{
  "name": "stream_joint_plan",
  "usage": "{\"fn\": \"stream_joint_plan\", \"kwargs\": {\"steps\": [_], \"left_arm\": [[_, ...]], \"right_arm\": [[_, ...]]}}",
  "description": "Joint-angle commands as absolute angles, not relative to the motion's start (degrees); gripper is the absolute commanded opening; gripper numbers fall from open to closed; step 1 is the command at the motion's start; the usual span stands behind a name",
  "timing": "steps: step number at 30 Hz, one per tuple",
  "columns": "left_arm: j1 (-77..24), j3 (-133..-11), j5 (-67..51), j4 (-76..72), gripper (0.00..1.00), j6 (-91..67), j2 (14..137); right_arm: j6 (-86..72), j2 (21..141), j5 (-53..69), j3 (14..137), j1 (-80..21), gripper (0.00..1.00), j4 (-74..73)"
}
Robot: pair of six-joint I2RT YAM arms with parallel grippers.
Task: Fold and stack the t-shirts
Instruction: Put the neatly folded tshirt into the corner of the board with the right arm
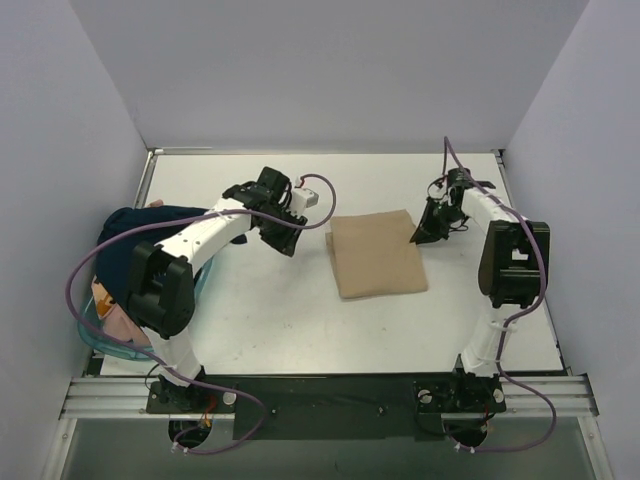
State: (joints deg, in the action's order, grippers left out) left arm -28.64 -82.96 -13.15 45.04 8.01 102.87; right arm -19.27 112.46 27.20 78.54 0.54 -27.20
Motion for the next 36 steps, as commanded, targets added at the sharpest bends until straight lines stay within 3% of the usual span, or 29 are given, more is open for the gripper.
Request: {"fn": "stream_joint_plan", "kwargs": {"steps": [1, 7, 19, 28, 36], "left_arm": [[-26.8, -86.0, -11.6, 46.7, 0.45, 8.7, 99.8], [-25.6, -85.0, -10.1, 46.6, 0.45, 9.0, 98.5], [-23.3, -84.6, -7.2, 48.3, 0.45, 10.7, 97.1], [-22.1, -84.7, -5.4, 49.4, 0.45, 11.7, 98.0], [-21.2, -86.5, -4.8, 49.9, 0.45, 12.3, 99.3]], "right_arm": [[-15.5, 114.7, 20.8, 84.2, 3.8, 0.00, -31.5], [-12.5, 120.8, 13.5, 93.4, 8.0, 0.00, -34.9], [-12.4, 138.9, 1.1, 126.3, 16.0, 0.00, -41.1], [-15.0, 146.3, 0.2, 140.3, 19.6, 0.00, -40.3], [-9.4, 147.2, 2.4, 141.3, 19.9, 0.00, -34.3]]}}
